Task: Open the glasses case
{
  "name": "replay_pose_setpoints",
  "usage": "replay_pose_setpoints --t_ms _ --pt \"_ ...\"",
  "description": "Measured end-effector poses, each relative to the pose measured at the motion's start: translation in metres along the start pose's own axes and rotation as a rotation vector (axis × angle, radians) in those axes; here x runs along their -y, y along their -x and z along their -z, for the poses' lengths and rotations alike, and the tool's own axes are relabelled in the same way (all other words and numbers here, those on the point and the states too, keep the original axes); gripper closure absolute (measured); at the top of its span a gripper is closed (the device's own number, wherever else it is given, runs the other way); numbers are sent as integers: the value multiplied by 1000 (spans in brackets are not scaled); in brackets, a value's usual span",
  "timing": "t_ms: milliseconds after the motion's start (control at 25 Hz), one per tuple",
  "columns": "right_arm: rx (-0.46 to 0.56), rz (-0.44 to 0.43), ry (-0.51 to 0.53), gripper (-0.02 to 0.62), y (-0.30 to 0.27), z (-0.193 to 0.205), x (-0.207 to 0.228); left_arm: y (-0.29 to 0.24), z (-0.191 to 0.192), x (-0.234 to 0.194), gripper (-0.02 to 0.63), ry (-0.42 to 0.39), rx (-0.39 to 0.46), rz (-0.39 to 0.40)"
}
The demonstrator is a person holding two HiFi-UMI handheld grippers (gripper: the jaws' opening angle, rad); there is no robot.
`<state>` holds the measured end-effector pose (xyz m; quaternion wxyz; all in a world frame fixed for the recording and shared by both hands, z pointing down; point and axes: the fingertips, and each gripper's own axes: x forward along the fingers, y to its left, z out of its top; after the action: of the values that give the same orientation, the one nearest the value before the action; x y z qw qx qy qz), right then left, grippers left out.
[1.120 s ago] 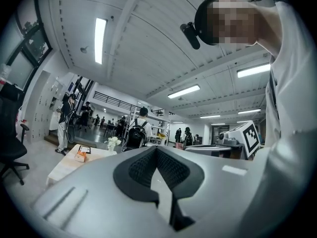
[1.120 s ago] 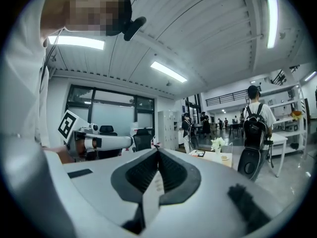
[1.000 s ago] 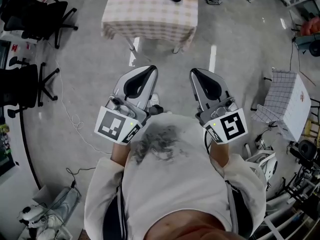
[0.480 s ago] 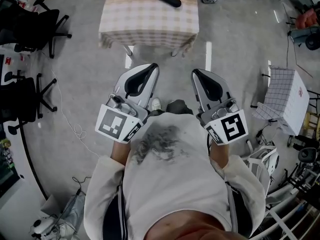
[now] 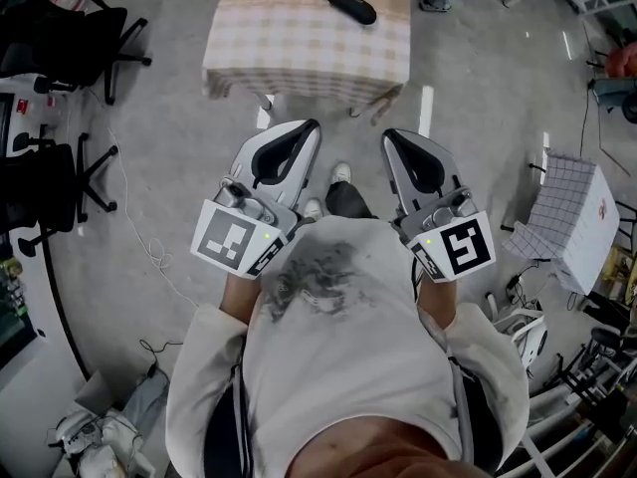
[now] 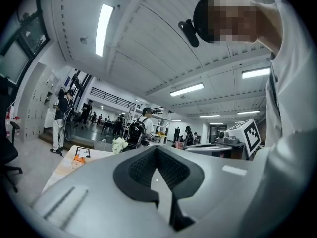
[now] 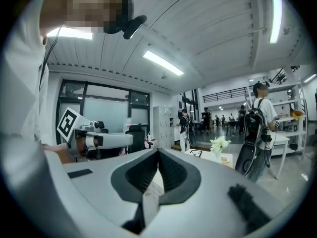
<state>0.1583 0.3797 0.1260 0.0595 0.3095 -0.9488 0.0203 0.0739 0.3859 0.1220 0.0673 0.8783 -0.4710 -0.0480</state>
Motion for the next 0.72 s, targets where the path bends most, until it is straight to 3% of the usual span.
replay_pose_setpoints --t_ms 440,720 --pt "11 -87 4 578 -32 -13 76 -73 -14 -21 604 -22 -17 -66" --pt "-4 -107 -9 578 -37 -2 116 -108 -3 -23 604 -14 -38 -87"
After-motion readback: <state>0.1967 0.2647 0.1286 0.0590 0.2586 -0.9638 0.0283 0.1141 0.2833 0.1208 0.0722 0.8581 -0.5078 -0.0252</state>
